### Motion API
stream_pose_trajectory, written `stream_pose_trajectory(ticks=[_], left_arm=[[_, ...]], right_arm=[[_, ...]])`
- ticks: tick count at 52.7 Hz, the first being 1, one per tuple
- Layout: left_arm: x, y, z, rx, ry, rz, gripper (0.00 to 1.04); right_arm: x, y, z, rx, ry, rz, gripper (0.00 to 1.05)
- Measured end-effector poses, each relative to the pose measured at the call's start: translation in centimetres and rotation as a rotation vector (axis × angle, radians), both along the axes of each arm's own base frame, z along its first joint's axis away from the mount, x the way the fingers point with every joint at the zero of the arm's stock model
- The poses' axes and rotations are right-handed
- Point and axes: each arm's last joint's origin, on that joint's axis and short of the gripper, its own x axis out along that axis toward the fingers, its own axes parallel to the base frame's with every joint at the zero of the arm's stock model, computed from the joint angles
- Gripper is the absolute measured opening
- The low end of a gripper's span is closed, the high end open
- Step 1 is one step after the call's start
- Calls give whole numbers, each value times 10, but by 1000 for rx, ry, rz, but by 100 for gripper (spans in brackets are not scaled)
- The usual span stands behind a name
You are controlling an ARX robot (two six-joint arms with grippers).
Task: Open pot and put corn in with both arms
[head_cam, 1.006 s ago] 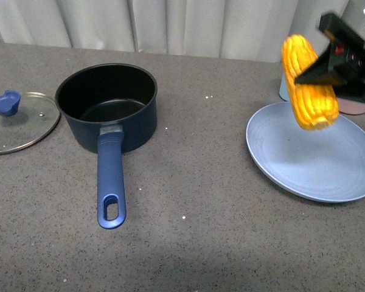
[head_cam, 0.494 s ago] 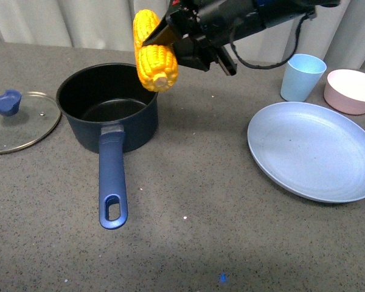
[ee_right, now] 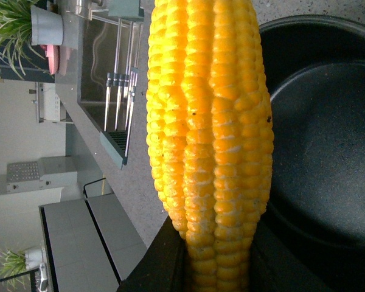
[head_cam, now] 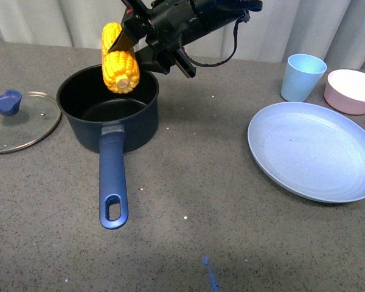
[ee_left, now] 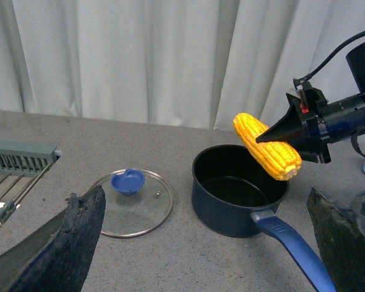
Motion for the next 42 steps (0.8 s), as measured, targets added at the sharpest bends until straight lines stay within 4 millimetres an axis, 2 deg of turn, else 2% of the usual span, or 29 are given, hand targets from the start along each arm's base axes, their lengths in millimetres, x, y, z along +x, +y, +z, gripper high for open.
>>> stream_pose_trajectory(ticks=[15, 16, 23, 28, 32, 42], left_arm=[[0, 0, 0, 0, 0, 0, 98], [0, 0, 0, 0, 0, 0, 98], [0, 0, 0, 0, 0, 0, 98], [0, 0, 0, 0, 0, 0, 98], [0, 0, 0, 0, 0, 0, 98], [0, 0, 0, 0, 0, 0, 98]], right_arm=[[2, 0, -2, -15, -35, -16, 96], [1, -1, -2, -17, -39, -21, 98], [-9, -16, 4, -113, -164, -114, 96], [-25, -45, 29, -245, -375, -238, 96], [-38, -66, 43, -322, -473, -328, 96], [-77, -118, 57, -532, -644, -552, 96]])
